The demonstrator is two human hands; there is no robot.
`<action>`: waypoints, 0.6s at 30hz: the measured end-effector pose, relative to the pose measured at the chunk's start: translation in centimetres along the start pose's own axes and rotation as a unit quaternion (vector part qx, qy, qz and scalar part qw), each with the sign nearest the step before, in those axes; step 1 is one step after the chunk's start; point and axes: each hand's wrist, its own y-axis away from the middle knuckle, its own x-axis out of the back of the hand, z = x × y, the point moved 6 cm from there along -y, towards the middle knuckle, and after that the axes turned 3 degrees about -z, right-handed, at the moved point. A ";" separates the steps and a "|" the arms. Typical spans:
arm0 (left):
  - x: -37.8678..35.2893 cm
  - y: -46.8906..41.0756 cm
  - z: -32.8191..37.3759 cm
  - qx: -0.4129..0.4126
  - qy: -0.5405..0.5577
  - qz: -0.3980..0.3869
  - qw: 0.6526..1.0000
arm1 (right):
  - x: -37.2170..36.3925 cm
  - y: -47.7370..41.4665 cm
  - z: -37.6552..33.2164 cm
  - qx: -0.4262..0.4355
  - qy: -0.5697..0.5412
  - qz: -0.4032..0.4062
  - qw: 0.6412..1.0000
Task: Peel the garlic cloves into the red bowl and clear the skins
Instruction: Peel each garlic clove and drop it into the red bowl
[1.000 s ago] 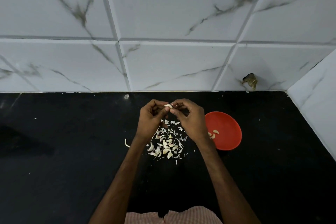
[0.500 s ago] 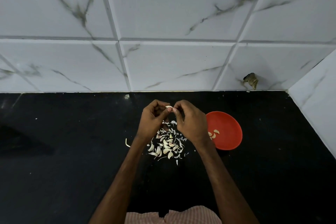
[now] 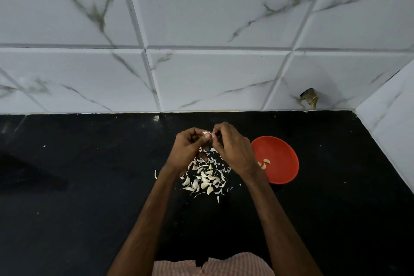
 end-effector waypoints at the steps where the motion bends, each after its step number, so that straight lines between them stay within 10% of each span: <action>1: 0.0 0.0 0.0 0.004 -0.004 -0.005 1.000 | 0.0 0.0 0.1 0.003 0.000 -0.001 1.000; 18: 0.2 0.3 0.3 -0.007 -0.004 0.016 1.000 | 0.1 0.3 1.9 -0.159 -0.190 0.025 0.968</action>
